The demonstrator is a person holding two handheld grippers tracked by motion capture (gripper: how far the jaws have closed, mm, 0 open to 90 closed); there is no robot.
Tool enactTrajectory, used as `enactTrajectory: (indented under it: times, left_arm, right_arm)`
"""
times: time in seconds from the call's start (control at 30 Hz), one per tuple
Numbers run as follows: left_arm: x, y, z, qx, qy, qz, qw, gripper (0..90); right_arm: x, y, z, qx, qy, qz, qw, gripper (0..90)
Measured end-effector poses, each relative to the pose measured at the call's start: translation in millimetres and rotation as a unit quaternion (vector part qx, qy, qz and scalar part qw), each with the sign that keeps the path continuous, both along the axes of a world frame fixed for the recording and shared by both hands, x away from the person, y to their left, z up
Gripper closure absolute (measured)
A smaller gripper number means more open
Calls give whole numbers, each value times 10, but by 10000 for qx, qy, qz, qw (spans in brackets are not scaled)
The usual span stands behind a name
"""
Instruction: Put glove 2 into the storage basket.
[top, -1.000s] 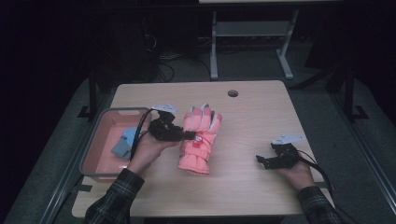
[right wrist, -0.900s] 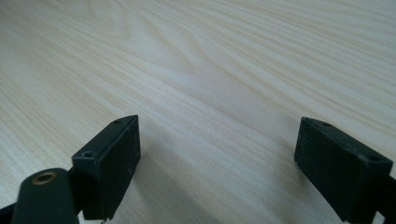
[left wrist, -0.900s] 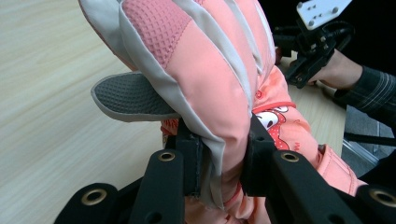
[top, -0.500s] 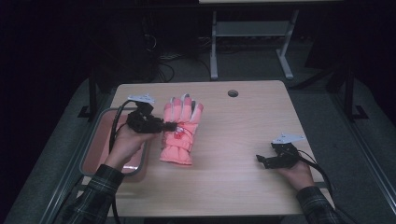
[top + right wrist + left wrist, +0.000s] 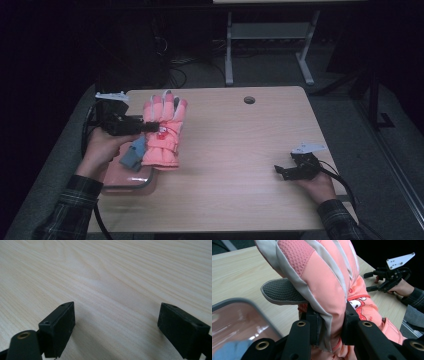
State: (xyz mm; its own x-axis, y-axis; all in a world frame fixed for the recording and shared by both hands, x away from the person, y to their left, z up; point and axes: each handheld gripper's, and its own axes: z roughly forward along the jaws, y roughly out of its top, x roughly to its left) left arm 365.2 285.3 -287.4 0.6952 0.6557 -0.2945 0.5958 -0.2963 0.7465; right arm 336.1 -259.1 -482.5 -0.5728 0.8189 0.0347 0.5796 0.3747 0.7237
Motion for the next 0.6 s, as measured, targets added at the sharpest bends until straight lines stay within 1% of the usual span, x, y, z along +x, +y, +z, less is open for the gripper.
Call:
enactTrajectory:
  times: [0.1,0.23,0.43,0.53,0.6]
  left_arm:
    - [-2,161,14,-19,42,133,9999,728]
    - [-4,375,-1,60,151,292,9994,729]
    - [-17,647,-112,280,394,435,9979,728]
    - [-18,743,-163,387,442,515,9969,727]
    - [-8,793,-204,423,498,532,9964,728]
  right_arm:
    - [2,-3,-1,1,-9,-3,10000,144]
    - [4,-4,-1,-6,-12,-7,10000,144]
    - [9,0,-1,17,6,-44,10000,144]
    - [11,-2,-1,5,5,-47,10000,144]
    - [11,-2,-1,5,5,-46,10000,144]
